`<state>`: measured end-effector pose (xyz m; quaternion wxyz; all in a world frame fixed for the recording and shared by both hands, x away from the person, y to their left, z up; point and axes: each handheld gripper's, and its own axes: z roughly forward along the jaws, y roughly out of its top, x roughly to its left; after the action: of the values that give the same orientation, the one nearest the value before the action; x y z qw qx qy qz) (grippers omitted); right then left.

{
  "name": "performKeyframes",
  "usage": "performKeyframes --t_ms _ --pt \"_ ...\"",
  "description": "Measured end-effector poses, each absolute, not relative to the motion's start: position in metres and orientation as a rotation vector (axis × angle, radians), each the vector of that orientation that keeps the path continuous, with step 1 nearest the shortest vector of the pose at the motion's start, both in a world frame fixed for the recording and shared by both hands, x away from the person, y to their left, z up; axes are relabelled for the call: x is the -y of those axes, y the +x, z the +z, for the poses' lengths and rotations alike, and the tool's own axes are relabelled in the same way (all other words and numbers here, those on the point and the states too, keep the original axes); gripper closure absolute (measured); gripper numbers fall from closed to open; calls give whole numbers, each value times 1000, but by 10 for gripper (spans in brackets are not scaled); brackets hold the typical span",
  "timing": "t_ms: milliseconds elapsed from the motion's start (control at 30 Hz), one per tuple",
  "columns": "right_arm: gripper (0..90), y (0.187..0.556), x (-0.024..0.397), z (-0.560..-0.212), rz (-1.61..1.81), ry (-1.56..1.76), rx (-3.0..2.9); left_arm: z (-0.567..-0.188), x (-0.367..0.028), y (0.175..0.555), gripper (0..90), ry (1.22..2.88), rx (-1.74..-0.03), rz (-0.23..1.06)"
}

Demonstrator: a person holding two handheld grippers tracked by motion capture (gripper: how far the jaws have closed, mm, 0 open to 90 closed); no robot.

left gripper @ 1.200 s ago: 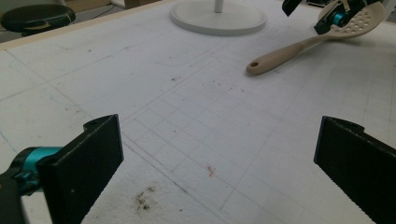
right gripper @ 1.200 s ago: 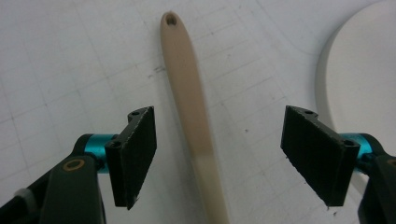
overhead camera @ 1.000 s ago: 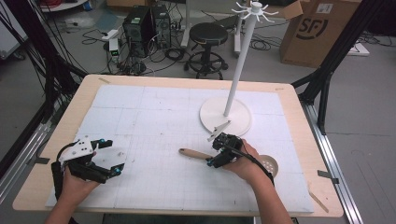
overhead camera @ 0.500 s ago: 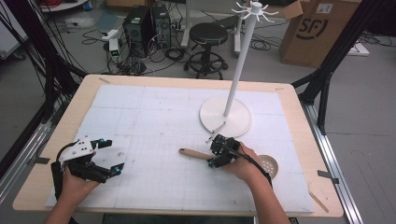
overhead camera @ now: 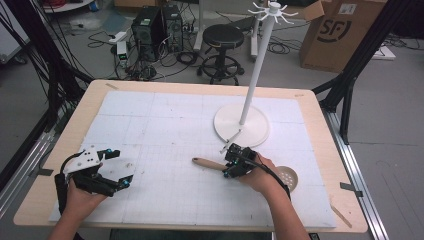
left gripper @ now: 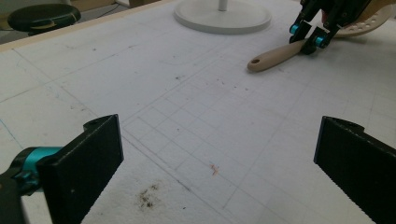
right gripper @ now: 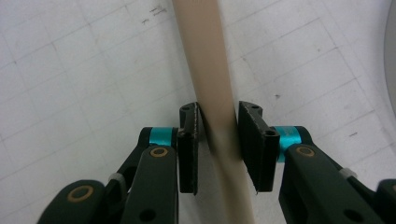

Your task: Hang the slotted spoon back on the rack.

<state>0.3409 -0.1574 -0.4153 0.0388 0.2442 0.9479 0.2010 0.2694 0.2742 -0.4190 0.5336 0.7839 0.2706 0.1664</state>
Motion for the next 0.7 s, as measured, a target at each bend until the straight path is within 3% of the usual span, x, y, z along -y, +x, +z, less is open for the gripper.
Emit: performKeyframes --t_ms 700 --pt "744 341 159 -413 631 733 -2913 -420 -275 270 19 1871 -648 394"
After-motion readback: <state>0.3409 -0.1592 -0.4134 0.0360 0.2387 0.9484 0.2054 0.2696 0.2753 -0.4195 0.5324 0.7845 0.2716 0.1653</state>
